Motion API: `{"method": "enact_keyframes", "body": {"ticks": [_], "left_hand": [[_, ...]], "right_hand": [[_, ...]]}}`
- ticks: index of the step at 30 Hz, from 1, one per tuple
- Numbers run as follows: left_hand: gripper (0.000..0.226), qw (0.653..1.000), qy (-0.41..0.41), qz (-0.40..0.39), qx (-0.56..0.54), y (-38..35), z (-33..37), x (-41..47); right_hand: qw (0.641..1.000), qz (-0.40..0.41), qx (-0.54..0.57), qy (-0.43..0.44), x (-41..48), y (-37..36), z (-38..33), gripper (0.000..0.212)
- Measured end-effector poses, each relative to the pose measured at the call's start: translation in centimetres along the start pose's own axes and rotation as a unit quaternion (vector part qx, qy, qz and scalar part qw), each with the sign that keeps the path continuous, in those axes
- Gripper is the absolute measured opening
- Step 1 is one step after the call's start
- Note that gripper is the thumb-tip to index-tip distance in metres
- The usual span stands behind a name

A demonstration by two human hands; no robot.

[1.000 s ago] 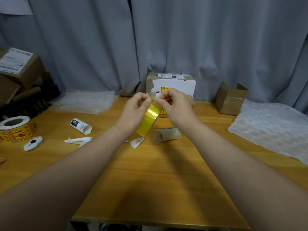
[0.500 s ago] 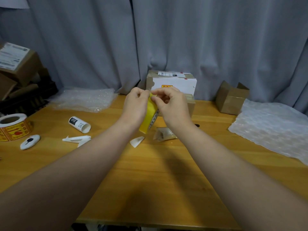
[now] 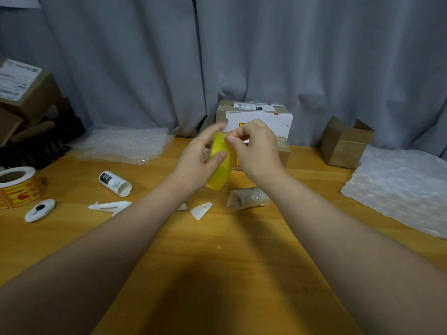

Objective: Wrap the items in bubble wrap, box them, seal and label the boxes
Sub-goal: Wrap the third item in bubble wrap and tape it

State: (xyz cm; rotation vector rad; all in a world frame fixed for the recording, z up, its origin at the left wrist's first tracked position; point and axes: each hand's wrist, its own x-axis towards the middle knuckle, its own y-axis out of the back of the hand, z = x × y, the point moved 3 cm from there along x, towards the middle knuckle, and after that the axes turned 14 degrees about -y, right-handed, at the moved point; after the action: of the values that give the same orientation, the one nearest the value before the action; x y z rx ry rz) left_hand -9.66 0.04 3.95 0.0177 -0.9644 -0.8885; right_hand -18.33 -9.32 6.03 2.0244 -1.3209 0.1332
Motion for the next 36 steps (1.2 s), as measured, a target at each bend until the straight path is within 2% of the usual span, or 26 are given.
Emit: {"method": "enact_keyframes", "body": {"ticks": [2,5,6,8,9,10,11,13,16,18,19,21,22,24,26,29,31,34,36], "left_hand": [[0.036,0.991,-0.03,-0.028,0.124,0.4,-0.7,0.6],[0.029,0.966,-0.001,-0.085,0.244,1.1,-2.6,1.3],[0.029,0.95,0.011,-0.118,0.29,1.4,-3.5,1.4],[0.031,0.905,0.017,-0.207,0.372,1.8,-5.2,1.4],[0.032,0.879,0.016,-0.254,0.404,1.6,-5.9,1.2],[0.035,0.856,0.016,-0.295,0.424,1.2,-6.4,1.0],[0.041,0.839,0.018,-0.329,0.433,0.6,-6.8,0.7],[0.057,0.819,0.027,-0.387,0.423,-1.0,-7.6,0.2],[0.075,0.812,0.06,-0.392,0.429,-2.3,-8.3,-0.1],[0.065,0.82,0.035,-0.332,0.466,-2.6,-7.5,0.4],[0.054,0.84,0.015,-0.287,0.461,-2.9,-6.7,0.5],[0.03,0.906,0.033,-0.216,0.363,-3.9,-4.9,0.4],[0.027,0.927,0.076,-0.214,0.299,-4.7,-4.3,0.1],[0.034,0.927,0.148,-0.255,0.233,-6.5,-4.2,-0.9],[0.034,0.932,0.161,-0.242,0.219,-7.2,-4.5,-1.7],[0.043,0.952,0.177,-0.19,0.159,-6.9,-4.4,-2.7],[0.047,0.956,0.174,-0.188,0.142,-6.8,-4.1,-3.2],[0.041,0.954,0.16,-0.207,0.148,-6.8,-3.8,-3.8],[0.038,0.957,0.146,-0.202,0.146,-6.8,-3.6,-4.1]], "right_hand": [[0.999,0.001,0.033,-0.007,0.3,-0.2,0.4,0.012],[0.993,0.023,0.103,-0.047,0.9,0.3,1.7,0.017],[0.996,0.027,0.069,-0.055,1.3,0.5,2.5,0.021],[0.994,-0.031,-0.073,-0.076,1.8,0.7,4.8,0.023],[0.983,-0.083,-0.129,-0.102,1.8,0.5,6.1,0.016],[0.966,-0.134,-0.176,-0.135,1.5,0.3,7.6,0.018],[0.945,-0.174,-0.222,-0.164,1.2,0.2,9.0,0.033],[0.905,-0.232,-0.299,-0.195,0.7,0.4,11.0,0.054],[0.888,-0.281,-0.31,-0.192,0.5,1.1,12.3,0.054],[0.886,-0.29,-0.313,-0.182,0.4,1.7,12.8,0.046],[0.882,-0.296,-0.322,-0.177,0.3,1.9,13.0,0.041],[0.876,-0.31,-0.328,-0.17,0.1,2.2,13.2,0.031],[0.883,-0.312,-0.301,-0.179,-0.1,2.5,13.1,0.029],[0.905,-0.301,-0.211,-0.213,-0.3,3.5,12.7,0.028],[0.911,-0.294,-0.166,-0.238,-0.6,4.7,12.7,0.031],[0.896,-0.331,-0.141,-0.261,-1.3,6.0,13.1,0.038],[0.882,-0.361,-0.105,-0.284,-1.9,6.6,13.3,0.044],[0.874,-0.383,-0.14,-0.263,-2.5,6.6,12.8,0.046],[0.882,-0.364,-0.173,-0.244,-2.8,6.1,12.5,0.047]]}}
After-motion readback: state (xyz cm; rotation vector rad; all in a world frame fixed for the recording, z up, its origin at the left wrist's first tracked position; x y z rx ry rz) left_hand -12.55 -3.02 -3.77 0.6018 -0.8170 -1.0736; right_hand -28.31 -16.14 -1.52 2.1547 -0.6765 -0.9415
